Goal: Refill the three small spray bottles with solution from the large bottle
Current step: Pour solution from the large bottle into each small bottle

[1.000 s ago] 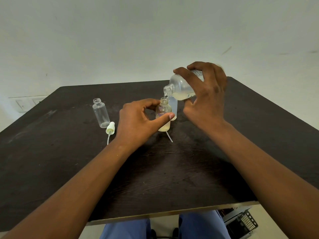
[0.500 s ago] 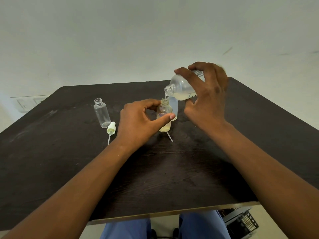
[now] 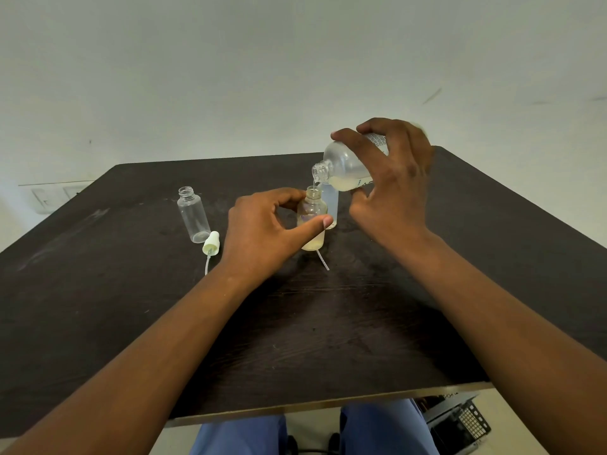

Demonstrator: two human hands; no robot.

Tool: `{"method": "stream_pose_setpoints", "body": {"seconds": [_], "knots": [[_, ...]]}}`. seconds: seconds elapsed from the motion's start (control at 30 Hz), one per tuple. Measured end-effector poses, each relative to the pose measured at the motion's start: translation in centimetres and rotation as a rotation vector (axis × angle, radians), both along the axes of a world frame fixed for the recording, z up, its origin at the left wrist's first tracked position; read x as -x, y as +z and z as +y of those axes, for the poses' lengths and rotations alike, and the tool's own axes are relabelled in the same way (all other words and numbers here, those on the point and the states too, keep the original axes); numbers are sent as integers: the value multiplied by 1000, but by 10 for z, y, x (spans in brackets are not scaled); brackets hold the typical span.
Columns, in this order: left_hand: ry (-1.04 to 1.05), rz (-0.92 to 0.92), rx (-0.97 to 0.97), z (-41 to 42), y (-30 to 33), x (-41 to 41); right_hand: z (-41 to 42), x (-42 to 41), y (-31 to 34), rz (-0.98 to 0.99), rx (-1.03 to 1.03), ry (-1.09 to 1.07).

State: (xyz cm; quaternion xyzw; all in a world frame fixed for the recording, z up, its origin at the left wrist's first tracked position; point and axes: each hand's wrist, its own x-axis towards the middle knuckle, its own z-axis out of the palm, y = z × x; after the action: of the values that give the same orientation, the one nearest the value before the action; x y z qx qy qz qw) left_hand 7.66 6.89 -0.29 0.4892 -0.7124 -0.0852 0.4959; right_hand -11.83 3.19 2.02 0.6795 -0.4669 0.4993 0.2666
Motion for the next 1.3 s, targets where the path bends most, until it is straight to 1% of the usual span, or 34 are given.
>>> {"method": "stream_pose_setpoints", "body": {"seconds": [0.53, 1.3], "knots": [[-8, 2, -1, 1, 1, -1, 3, 0, 1, -14, 2, 34], [-9, -15, 14, 1, 1, -1, 4, -1, 2, -16, 1, 27]]}}
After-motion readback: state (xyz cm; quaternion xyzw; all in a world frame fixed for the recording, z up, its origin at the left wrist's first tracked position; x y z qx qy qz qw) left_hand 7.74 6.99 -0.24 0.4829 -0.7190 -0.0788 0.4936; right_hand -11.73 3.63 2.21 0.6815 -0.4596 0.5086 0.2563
